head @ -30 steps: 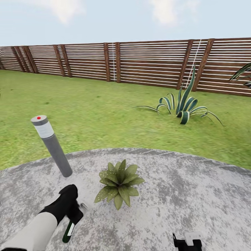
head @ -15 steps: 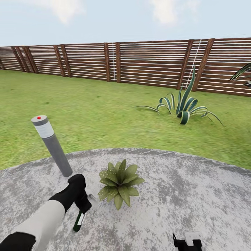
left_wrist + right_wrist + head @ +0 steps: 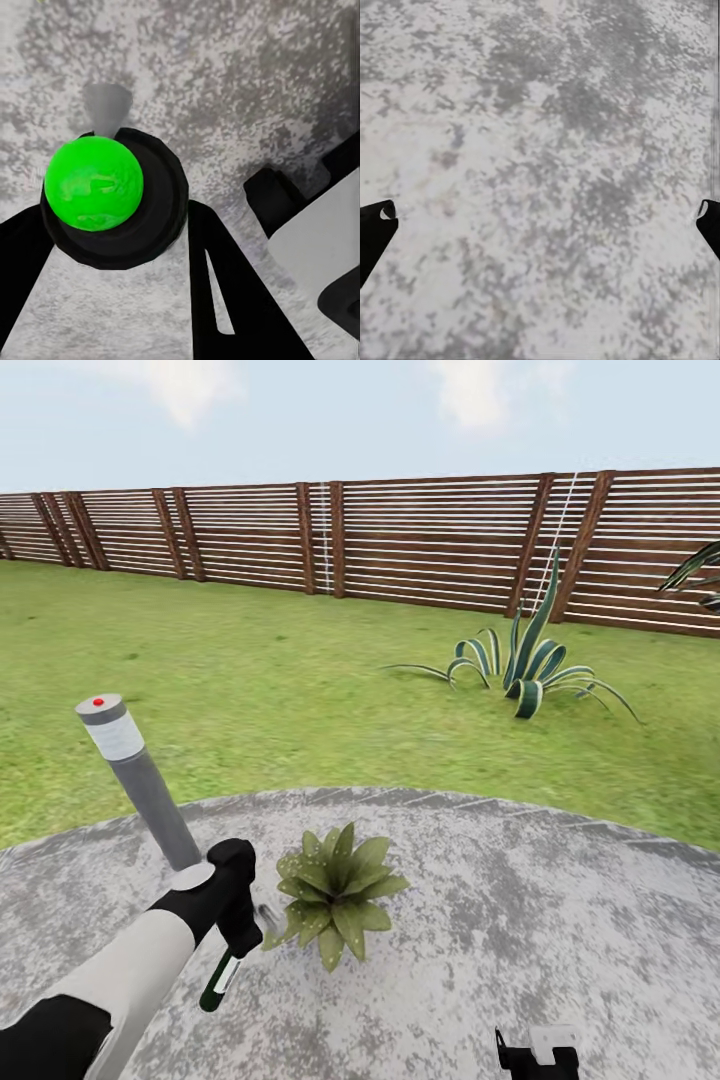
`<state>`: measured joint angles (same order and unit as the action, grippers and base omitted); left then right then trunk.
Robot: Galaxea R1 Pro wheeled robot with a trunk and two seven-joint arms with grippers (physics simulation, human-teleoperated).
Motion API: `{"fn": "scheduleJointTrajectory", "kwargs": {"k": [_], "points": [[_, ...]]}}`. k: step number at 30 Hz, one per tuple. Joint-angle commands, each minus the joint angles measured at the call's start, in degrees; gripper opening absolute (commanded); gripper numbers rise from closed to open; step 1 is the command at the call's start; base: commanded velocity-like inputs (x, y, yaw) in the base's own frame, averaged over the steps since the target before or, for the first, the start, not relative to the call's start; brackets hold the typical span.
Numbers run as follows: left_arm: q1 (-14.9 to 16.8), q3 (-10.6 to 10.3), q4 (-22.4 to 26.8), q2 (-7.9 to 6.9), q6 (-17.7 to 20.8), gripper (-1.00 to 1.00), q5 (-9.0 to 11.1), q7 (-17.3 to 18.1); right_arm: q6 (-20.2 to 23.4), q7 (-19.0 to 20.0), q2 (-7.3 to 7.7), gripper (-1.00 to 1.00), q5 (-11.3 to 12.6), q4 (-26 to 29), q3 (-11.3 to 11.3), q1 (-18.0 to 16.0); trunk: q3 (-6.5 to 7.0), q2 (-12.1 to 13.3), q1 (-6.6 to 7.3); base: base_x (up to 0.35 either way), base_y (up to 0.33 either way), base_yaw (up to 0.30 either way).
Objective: Pick up the pesticide atomizer in the garden and spray insectifuge to fully cover both potted plants in the garden.
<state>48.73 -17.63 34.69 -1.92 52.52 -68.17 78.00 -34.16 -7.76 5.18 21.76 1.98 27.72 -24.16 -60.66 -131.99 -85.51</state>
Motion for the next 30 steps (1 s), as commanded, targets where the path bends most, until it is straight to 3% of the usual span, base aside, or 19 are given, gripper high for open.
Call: {"fn": "scheduleJointTrajectory", "kwargs": {"k": [1, 12, 17, 23, 30], "points": [[0.00, -0.22, 0.11, -0.01, 0.56, -1.00, -0.38, 0.58, -0.03, -0.34, 0.01, 1.00, 0.21, 0.05, 0.50, -0.01, -0.05, -0.02, -0.01, 0.120, -0.234, 0.087], [-0.13, -0.12, 0.29, 0.09, 0.57, -1.00, -0.37, 0.58, -0.03, -0.33, 0.01, 1.00, 0.21, 0.05, 0.50, -0.01, -0.05, -0.02, -0.01, -0.053, -0.263, 0.256], [-0.16, -0.12, 0.26, 0.07, 0.57, -1.00, -0.38, 0.58, -0.03, -0.33, 0.01, 1.00, 0.21, 0.05, 0.50, -0.01, -0.05, -0.02, -0.01, 0.080, -0.270, 0.024], [-0.23, -0.05, 0.22, 0.07, 0.57, -1.00, -0.38, 0.58, -0.03, -0.33, 0.01, 1.00, 0.21, 0.05, 0.50, -0.01, -0.05, -0.02, -0.01, 0.083, -0.262, 0.240], [-0.45, 0.03, -0.27, -0.03, 0.49, -1.00, -0.46, 0.50, -0.03, -0.33, 0.01, 1.00, 0.21, 0.05, 0.50, -0.01, -0.05, -0.02, -0.01, 0.005, -0.054, 0.276]]}}
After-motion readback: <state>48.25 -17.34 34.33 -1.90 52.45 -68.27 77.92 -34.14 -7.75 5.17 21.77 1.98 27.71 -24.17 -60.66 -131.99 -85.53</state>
